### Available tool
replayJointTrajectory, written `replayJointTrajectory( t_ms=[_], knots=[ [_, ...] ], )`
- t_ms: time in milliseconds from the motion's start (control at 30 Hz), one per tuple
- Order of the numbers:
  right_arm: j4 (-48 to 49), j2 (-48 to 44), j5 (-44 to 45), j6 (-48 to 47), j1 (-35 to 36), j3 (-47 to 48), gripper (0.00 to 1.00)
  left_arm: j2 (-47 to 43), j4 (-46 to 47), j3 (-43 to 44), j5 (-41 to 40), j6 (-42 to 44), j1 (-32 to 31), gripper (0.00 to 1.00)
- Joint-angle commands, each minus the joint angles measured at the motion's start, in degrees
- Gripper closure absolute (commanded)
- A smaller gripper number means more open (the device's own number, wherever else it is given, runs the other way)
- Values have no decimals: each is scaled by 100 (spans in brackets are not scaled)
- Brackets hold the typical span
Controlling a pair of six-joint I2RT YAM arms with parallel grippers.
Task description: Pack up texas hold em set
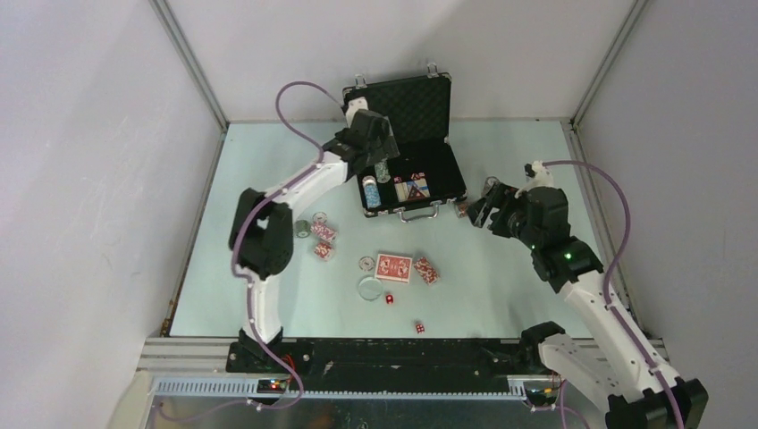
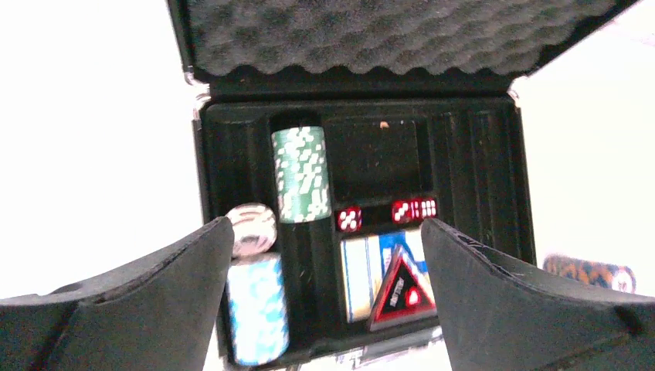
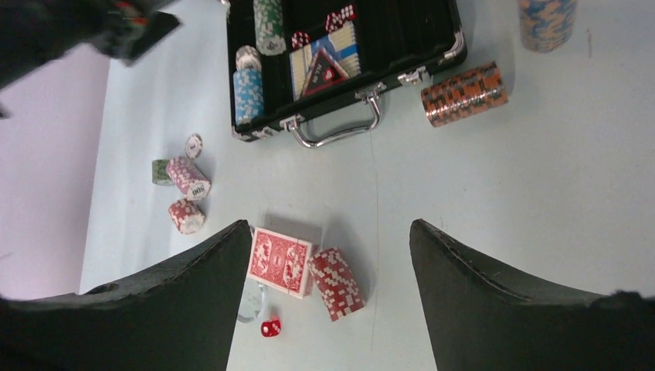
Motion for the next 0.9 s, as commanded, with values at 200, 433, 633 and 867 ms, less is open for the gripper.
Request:
replayJointTrajectory(
  t_ms=[200, 433, 633, 867],
  knots=[
    [168, 829, -680, -827, 80, 193, 2, -3502, 1034, -3487, 319, 686, 24, 0],
    [253, 1449, -347, -1222, 645, 392, 0, -5157, 1489, -5420, 689, 530, 25, 0],
    [300, 1750, -55, -1181, 1247, 402, 0, -6104, 1392, -6275, 867, 463, 25, 0],
    [139, 1974, 147, -1323, 1641, 405, 0, -7126, 2026, -7287, 1081, 562, 25, 0]
  ],
)
